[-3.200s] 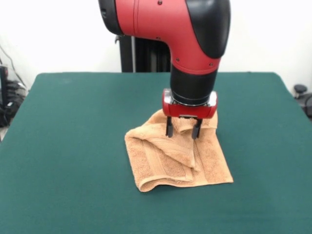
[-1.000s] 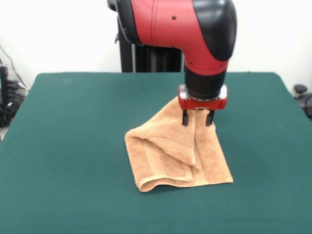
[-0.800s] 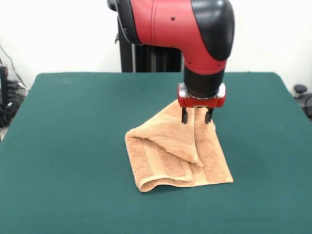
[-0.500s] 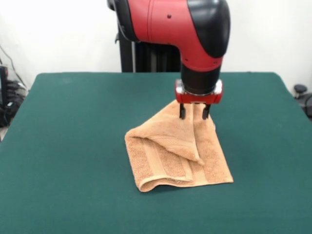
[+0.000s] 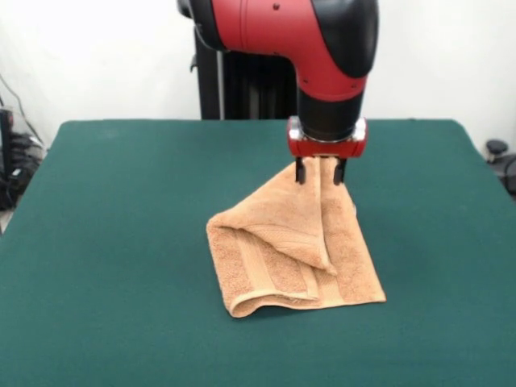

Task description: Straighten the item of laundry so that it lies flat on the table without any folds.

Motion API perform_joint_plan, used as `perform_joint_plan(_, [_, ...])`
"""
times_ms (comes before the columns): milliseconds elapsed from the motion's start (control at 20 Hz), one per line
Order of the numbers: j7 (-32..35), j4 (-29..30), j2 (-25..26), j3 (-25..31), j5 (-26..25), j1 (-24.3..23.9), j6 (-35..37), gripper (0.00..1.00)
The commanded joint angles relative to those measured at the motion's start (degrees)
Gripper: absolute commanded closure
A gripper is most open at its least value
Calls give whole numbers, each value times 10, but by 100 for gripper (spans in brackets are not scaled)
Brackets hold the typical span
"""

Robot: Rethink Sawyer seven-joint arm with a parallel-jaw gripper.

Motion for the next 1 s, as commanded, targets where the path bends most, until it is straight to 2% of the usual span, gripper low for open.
perform_joint_plan(50, [94,54,-19,59,23,12,-8,0])
perform_joint_plan(300, [104,22,-32,50,28,22,2,0])
perform_joint_plan(700, [111,-127,56,4,9,34,16,0])
perform_joint_plan(850, [117,-160,71,-14,6,40,23,0])
perform_joint_plan(1000, [108,-156,66,-17,3,36,23,0])
